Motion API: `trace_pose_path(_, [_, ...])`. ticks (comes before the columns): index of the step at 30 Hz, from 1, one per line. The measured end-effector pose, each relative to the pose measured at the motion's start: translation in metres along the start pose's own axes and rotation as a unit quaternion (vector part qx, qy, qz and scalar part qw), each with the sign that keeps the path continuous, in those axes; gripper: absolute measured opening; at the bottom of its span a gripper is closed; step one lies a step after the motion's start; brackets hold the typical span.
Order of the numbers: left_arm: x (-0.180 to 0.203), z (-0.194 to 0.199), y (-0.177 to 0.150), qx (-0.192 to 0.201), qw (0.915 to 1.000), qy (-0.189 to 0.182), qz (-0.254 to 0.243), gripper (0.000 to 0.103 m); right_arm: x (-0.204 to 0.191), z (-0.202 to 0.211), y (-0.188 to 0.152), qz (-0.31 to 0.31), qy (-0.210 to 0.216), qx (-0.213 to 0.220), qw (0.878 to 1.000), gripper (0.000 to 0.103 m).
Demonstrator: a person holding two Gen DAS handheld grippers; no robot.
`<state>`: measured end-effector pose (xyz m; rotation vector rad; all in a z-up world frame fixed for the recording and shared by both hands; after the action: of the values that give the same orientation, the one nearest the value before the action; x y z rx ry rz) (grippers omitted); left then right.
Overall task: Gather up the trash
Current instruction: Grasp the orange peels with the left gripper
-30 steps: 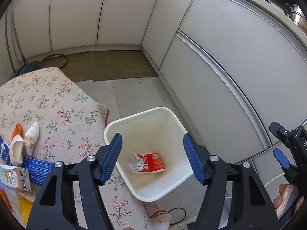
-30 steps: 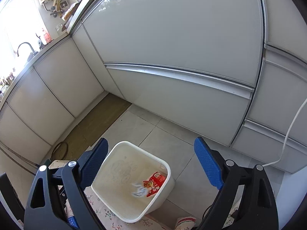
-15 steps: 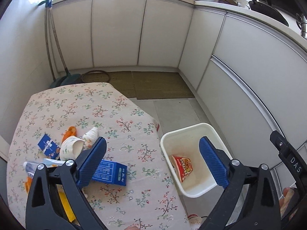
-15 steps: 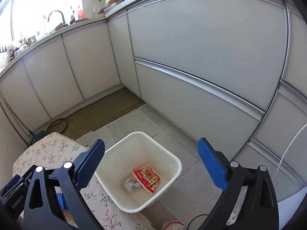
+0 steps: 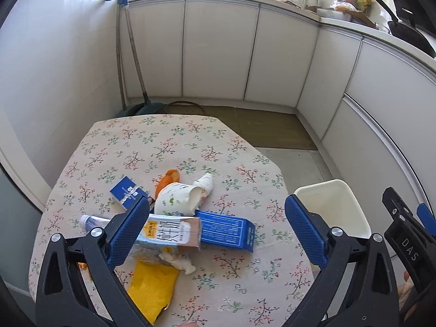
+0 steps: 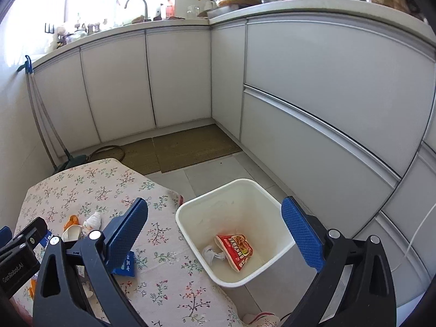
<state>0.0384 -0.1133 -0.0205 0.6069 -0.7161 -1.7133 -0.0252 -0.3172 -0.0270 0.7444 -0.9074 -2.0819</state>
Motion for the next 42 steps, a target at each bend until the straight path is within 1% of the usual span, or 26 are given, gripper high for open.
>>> trace_pose_path(8, [-0.054,-0.002,-0.011,-0.015,0.9988,0.031,0.036,0.095,-0.052,0.002,-0.016,0.041,0.038,-0.003,0.998,0.096])
trace_pose_path(13, [-0.088,-0.001,-0.020,-0.032,0.9964,0.052,0.059,0.095,-0.088,0.002,-0.028,0.061,0.068,-0.020,0.996,0.096])
trace_pose_path(19, [-0.128,0.002,-0.034,-0.046,0.9925,0.084,0.076,0.095,-0.128,0.007,-0.044,0.085,0.099,-0.027,0.991,0.096])
trace_pose_path(24, [-0.156,0.002,-0.044,-0.066,0.9882,0.091,0.104,0.095,-0.153,0.009,-0.059,0.109,0.113,-0.028,0.987,0.096])
trace_pose_path(32, [-0.184,-0.001,-0.056,-0.088,0.9827,0.097,0.131,0.095,-0.185,0.000,-0.080,0.131,0.135,-0.054,0.981,0.096])
trace_pose_path(36, [-0.205,-0.010,-0.065,-0.112,0.9768,0.103,0.151,0.095,-0.199,-0.004,-0.088,0.140,0.147,-0.071,0.977,0.096])
trace_pose_path(39, [-0.226,-0.021,-0.076,-0.141,0.9682,0.102,0.180,0.095,-0.211,-0.010,-0.096,0.149,0.158,-0.094,0.972,0.096])
trace_pose_path(42, [-0.245,-0.036,-0.089,-0.177,0.9574,0.082,0.212,0.095,-0.222,-0.014,-0.103,0.153,0.170,-0.121,0.966,0.096])
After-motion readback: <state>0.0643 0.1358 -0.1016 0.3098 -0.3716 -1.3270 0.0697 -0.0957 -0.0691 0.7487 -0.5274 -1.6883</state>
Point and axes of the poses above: each gripper's, at about its wrist camera, not at the fingertips, and z roughly against the way its jaws point, x to its right, y to its top, the point moved 1 cm from there along -z, roughly the way its jaws point, and after that the axes turned 9 degrees about -z, right-handed, at the moved point
